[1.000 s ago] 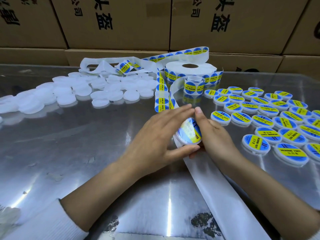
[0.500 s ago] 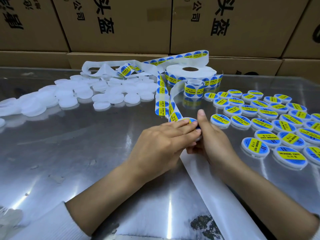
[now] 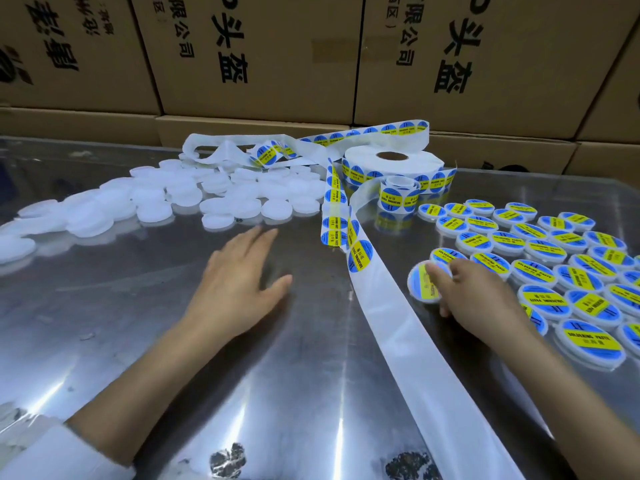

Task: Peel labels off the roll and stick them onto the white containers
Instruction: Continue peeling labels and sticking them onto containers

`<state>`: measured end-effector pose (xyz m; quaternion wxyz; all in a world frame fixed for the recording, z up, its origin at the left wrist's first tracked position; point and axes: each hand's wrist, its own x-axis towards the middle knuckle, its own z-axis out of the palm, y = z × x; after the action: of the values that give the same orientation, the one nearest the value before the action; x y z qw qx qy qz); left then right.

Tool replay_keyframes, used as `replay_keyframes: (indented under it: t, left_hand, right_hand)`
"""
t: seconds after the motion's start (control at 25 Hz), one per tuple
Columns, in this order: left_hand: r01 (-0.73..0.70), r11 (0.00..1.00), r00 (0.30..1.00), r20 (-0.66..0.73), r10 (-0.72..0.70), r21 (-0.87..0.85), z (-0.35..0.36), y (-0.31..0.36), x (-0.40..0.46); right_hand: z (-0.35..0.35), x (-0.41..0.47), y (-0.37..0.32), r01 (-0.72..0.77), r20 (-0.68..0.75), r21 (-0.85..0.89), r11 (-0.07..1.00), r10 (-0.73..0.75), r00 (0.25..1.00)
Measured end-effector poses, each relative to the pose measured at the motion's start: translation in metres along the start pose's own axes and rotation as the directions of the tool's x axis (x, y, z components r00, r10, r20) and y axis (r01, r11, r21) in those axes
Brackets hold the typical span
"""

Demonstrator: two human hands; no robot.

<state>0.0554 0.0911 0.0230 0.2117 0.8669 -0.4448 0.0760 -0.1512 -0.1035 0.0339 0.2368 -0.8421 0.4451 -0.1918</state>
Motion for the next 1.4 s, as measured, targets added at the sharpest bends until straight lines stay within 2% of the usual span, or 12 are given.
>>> replay_keyframes:
  t: [0.08, 0.2, 0.44, 0.6, 0.76, 0.88, 0.96, 1.12, 1.2, 1.28, 1.36, 1.4]
  left_hand:
    - [0.155, 0.982, 0.979, 0.117, -0.167, 0.104, -0.003, -0.034, -0.009]
    - [0.329, 0.928, 0.915, 0.183, -0.359, 0.176, -0.014, -0.082, -0.019]
    - [0.527, 0.844, 0.837, -0.234, -0.495, 0.096, -0.038, -0.196, 0.015]
    - [0.644, 0.763, 0.762, -0.119, -0.636, 0.048, -0.042, -0.257, 0.049]
    - [0.599, 0.79, 0.794, 0.03, -0.607, 0.131, -0.04, -0.285, 0.079]
    - [0.485, 0.822, 0.815, 0.187, -0.548, 0.298, -0.048, -0.257, 0.085]
    - [0.437, 0.861, 0.84, 0.224, -0.494, 0.26, -0.047, -0.224, 0.078]
    - [0.141, 0.982, 0.949, 0.266, -0.17, 0.125, -0.04, -0.176, 0.05]
    - [0.066, 0.998, 0.987, 0.146, -0.063, -0.014, -0.049, -0.173, 0.053]
    - [0.098, 0.995, 0.985, -0.144, -0.094, 0.016, -0.055, -0.19, 0.067]
    - [0.34, 0.931, 0.904, -0.321, -0.284, 0.135, -0.056, -0.229, 0.081]
    - [0.476, 0.868, 0.854, -0.31, -0.418, 0.14, -0.055, -0.254, 0.084]
  right_hand:
    - [0.003, 0.0, 0.005, -0.052, -0.005, -0.224, 0.973, 0.052, 0.999]
    - [0.002, -0.002, 0.003, -0.079, -0.062, -0.286, 0.955, 0.064, 0.996]
    - [0.008, -0.008, -0.003, -0.001, 0.011, -0.273, 0.962, 0.004, 1.0]
    - [0.016, -0.008, -0.002, 0.029, -0.017, -0.301, 0.953, -0.036, 0.999]
    - [0.024, -0.004, 0.004, 0.05, -0.058, -0.329, 0.943, -0.073, 0.996]
    - [0.026, -0.003, 0.006, 0.053, -0.067, -0.344, 0.937, -0.081, 0.994]
    - [0.027, -0.004, 0.005, 0.053, -0.07, -0.359, 0.932, -0.083, 0.994]
    - [0.026, -0.006, 0.004, 0.057, -0.048, -0.362, 0.931, -0.079, 0.996]
    - [0.025, -0.006, 0.003, 0.057, -0.044, -0.362, 0.93, -0.078, 0.996]
    - [0.025, -0.006, 0.002, 0.057, -0.037, -0.361, 0.931, -0.075, 0.996]
    - [0.025, -0.006, 0.003, 0.053, -0.034, -0.363, 0.93, -0.071, 0.997]
    - [0.025, -0.006, 0.003, 0.053, -0.033, -0.367, 0.929, -0.069, 0.997]
